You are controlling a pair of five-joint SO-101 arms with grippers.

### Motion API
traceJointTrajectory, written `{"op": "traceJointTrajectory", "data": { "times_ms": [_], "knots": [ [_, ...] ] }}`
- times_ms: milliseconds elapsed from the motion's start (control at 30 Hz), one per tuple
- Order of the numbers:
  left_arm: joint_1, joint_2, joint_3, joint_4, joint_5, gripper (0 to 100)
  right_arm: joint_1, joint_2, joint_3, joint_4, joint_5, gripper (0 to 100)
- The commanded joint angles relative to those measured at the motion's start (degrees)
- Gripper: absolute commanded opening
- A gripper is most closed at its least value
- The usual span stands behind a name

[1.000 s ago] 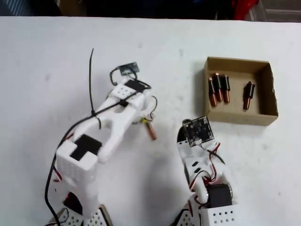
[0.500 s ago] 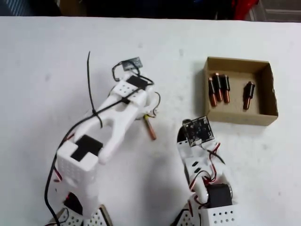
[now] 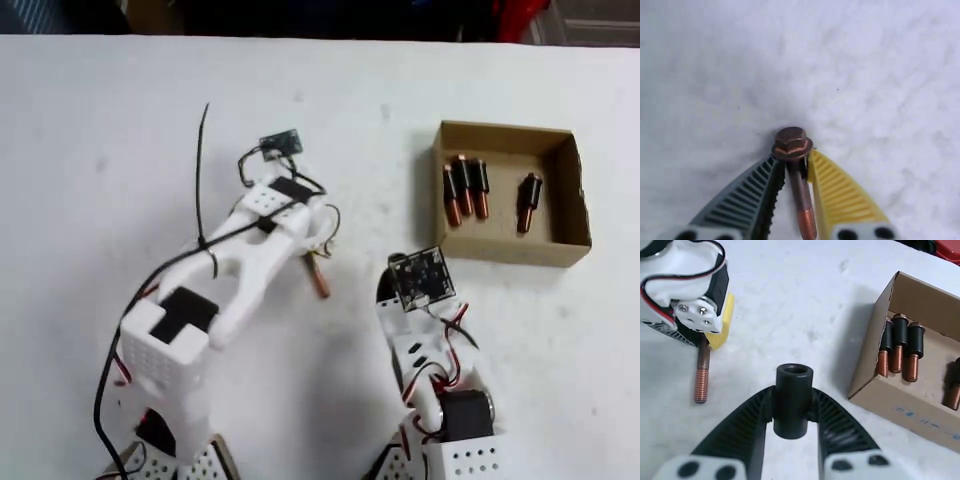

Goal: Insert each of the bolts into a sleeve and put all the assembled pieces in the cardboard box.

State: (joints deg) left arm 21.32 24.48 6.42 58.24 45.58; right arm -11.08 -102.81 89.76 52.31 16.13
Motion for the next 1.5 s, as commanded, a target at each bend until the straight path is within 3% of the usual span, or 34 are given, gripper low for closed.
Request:
{"op": "traceJointTrajectory", "data": {
  "times_ms": [0, 267, 633, 967, 1133, 1267, 1467],
  "knots": [
    [0.31, -2.51, -0.18, -1.05, 0.44, 10, 0.57, -0.4, -0.35, -1.19, 0.0, 1.7],
    [0.04, 1.8, -2.37, -0.7, 0.53, 2, 0.57, -0.4, -0.35, -1.19, 0.0, 1.7],
    [-0.04, 2.33, -5.1, 4.31, 0.09, 2, 0.4, -0.4, 2.11, -4.0, -0.09, 1.7],
    [-5.41, 1.89, -5.36, 8.97, 0.09, 2, -0.04, -0.4, 2.73, -4.53, -0.44, 1.7],
    [-6.73, 1.89, -5.36, 11.08, -0.09, 2, -4.35, -0.4, 2.73, -4.62, -0.44, 1.7],
    [-8.75, 1.89, -8.0, 15.91, -9.32, 2, -7.08, -0.4, 3.16, -5.14, -0.44, 1.7],
    [-9.63, 2.07, -13.1, 24.26, -27.6, 2, -11.91, -0.4, 7.03, -14.2, -0.44, 1.7]
  ]
}}
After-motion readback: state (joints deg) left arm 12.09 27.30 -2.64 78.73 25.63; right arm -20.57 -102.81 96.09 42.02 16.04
